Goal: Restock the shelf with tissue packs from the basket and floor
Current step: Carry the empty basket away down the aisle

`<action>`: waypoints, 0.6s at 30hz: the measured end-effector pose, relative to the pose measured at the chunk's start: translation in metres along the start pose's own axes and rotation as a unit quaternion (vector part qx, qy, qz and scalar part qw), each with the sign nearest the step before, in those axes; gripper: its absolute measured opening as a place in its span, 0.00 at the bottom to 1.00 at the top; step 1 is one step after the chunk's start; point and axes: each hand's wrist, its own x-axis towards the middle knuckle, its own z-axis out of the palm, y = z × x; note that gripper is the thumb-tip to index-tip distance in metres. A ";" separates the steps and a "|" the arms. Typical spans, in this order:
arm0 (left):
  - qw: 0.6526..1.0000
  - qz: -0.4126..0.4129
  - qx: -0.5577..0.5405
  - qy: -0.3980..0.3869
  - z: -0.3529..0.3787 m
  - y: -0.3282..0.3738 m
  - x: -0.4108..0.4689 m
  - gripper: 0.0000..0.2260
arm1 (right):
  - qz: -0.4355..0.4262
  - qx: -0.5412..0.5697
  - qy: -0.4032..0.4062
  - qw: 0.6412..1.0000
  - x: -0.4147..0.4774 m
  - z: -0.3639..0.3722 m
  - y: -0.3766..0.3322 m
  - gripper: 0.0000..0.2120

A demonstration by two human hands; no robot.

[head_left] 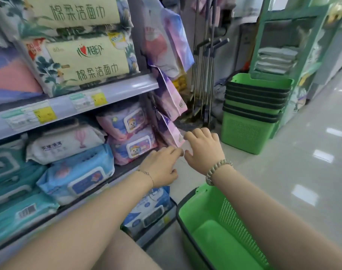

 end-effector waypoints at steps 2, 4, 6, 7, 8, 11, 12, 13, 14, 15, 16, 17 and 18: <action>0.999 0.008 -0.020 -0.041 0.021 -0.001 0.003 0.22 | 0.021 0.018 -0.025 0.999 -0.014 0.019 0.003 0.17; 0.997 0.008 -0.027 -0.073 0.041 -0.001 0.004 0.22 | 0.036 0.032 -0.053 0.997 -0.030 0.039 0.004 0.18; 0.995 0.012 -0.023 -0.100 0.060 0.000 0.005 0.22 | 0.050 0.039 -0.086 0.994 -0.046 0.061 0.005 0.18; 0.993 0.017 -0.023 -0.113 0.071 0.002 0.005 0.23 | 0.057 0.042 -0.102 0.992 -0.056 0.072 0.006 0.17; 0.992 0.021 -0.023 -0.126 0.080 0.004 0.005 0.23 | 0.065 0.047 -0.117 0.990 -0.064 0.081 0.007 0.17; 0.985 0.040 -0.022 -0.165 0.108 0.010 0.004 0.23 | 0.093 0.055 -0.153 0.982 -0.090 0.103 0.009 0.16; 0.983 0.048 -0.019 -0.175 0.118 0.013 0.003 0.23 | 0.100 0.056 -0.169 0.979 -0.099 0.110 0.010 0.17; 0.981 0.053 -0.012 -0.187 0.127 0.015 0.001 0.22 | 0.106 0.057 -0.187 0.975 -0.109 0.116 0.009 0.17; 0.978 0.059 -0.005 -0.202 0.135 0.018 -0.001 0.21 | 0.109 0.060 -0.203 0.971 -0.118 0.121 0.008 0.18; 0.972 0.067 0.003 -0.224 0.144 0.020 -0.003 0.20 | 0.112 0.064 -0.222 0.967 -0.129 0.126 0.006 0.19; 0.965 0.078 0.015 -0.249 0.152 0.022 -0.005 0.20 | 0.115 0.066 -0.240 0.962 -0.140 0.131 0.002 0.19; 0.957 0.092 0.029 -0.274 0.160 0.023 -0.007 0.20 | 0.120 0.066 -0.261 0.955 -0.152 0.135 -0.002 0.20; 0.948 0.105 0.043 -0.296 0.167 0.024 -0.009 0.20 | 0.126 0.066 -0.282 0.949 -0.165 0.140 -0.007 0.20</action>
